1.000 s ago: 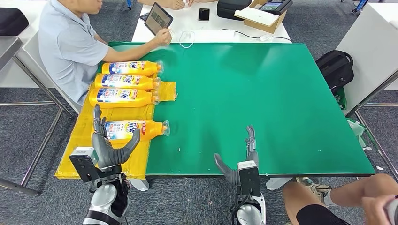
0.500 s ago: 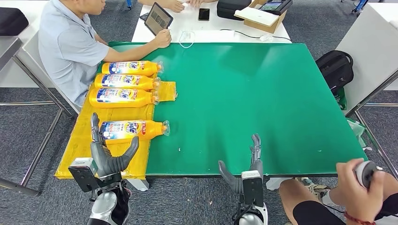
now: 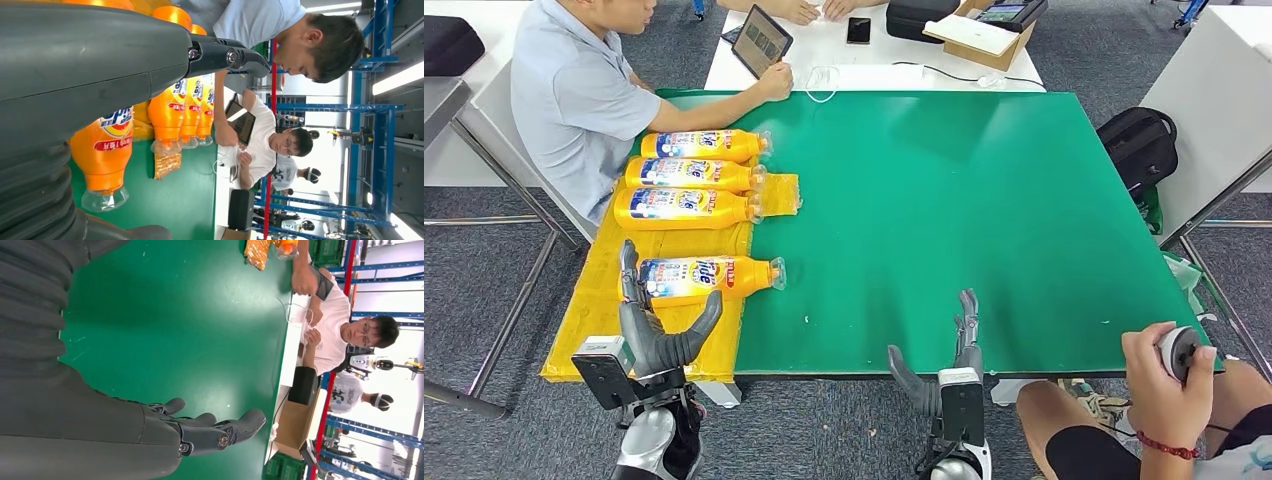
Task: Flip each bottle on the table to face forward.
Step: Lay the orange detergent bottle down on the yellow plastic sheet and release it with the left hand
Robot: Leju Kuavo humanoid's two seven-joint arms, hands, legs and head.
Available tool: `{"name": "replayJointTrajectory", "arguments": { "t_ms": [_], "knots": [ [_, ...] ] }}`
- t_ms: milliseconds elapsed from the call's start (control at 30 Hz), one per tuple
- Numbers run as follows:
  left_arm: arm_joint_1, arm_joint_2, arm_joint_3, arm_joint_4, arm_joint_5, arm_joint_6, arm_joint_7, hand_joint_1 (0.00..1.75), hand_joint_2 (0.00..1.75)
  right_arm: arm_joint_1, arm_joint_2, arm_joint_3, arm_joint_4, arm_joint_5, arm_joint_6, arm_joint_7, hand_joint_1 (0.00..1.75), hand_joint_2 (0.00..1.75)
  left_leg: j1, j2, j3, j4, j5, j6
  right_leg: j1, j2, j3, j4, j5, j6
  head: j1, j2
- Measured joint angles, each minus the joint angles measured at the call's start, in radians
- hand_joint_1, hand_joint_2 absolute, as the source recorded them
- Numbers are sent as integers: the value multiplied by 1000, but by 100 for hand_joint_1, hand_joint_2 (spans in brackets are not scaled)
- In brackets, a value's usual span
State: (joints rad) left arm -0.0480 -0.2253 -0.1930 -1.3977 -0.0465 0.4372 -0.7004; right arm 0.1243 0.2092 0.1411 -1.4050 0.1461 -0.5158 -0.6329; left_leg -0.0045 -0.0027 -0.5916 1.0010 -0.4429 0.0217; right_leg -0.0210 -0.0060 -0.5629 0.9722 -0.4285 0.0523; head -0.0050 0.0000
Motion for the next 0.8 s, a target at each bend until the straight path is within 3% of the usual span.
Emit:
{"name": "replayJointTrajectory", "arguments": {
  "t_ms": [400,800],
  "knots": [
    [3,-14,-20,3,-15,16,0,0,175,18,18,9,0,1,-19,-31,0,175,0,0,0,0,0,0,0,0,0,0,0,0,0,0],
    [55,-15,-57,-31,1,19,-1,0,175,70,18,2,-32,-7,-51,-44,0,175,0,0,0,0,0,0,0,0,0,0,0,0,0,0]
  ]
}}
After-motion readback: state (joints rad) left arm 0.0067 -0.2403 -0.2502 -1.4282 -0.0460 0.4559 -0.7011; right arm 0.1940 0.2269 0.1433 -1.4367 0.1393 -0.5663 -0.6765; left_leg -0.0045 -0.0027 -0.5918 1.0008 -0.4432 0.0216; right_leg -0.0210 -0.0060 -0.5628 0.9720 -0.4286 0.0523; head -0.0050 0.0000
